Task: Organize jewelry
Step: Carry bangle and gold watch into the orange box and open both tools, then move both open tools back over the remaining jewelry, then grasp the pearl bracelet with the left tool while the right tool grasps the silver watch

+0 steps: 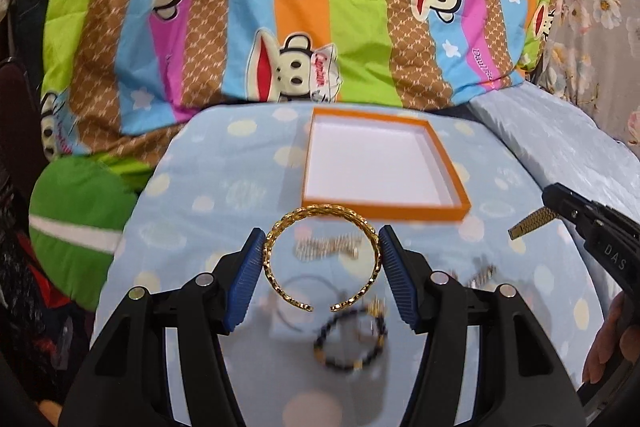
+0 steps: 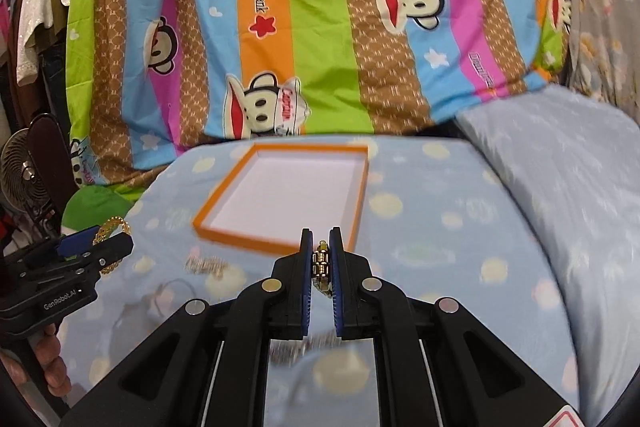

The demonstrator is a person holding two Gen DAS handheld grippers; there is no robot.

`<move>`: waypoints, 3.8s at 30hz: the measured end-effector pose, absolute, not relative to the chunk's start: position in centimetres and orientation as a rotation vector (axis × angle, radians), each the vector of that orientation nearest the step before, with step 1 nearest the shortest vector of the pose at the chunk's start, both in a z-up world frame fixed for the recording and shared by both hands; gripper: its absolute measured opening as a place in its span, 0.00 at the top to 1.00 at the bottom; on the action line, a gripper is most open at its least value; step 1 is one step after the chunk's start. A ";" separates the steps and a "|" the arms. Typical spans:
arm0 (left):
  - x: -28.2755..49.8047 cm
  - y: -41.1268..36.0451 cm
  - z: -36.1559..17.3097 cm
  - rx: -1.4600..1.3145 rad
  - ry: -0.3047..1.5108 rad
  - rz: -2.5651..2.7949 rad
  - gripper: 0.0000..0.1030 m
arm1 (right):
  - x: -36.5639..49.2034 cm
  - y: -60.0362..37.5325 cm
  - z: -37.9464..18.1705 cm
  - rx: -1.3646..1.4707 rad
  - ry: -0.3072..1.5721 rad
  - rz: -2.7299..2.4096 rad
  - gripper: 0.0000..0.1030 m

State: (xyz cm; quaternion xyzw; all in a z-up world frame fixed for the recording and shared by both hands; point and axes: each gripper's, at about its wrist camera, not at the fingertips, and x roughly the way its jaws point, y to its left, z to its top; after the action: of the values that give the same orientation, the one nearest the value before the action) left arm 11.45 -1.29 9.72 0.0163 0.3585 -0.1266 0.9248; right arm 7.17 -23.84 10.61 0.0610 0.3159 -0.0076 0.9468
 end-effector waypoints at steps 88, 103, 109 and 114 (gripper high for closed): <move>6.6 2.0 -0.3 -0.057 0.948 -0.251 0.21 | -0.6 -22.3 2.4 0.194 0.834 0.030 0.62; 16.5 0.6 0.5 0.067 0.867 -0.346 0.23 | 1.1 -22.6 0.8 0.269 0.889 0.063 0.62; 19.3 -1.6 -1.3 0.094 0.934 -0.410 0.27 | 2.5 -22.5 -0.2 0.326 0.925 0.077 0.62; 18.2 -3.2 -1.4 0.142 0.932 -0.411 0.33 | 3.7 -21.8 -0.6 0.337 0.931 0.073 0.51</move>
State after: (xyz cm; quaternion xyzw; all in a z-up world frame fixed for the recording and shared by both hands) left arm 18.22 -3.25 -1.44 0.0677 0.4459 -0.1967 0.8705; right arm 3.69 -21.77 -0.64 0.1618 0.4466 0.0349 0.8793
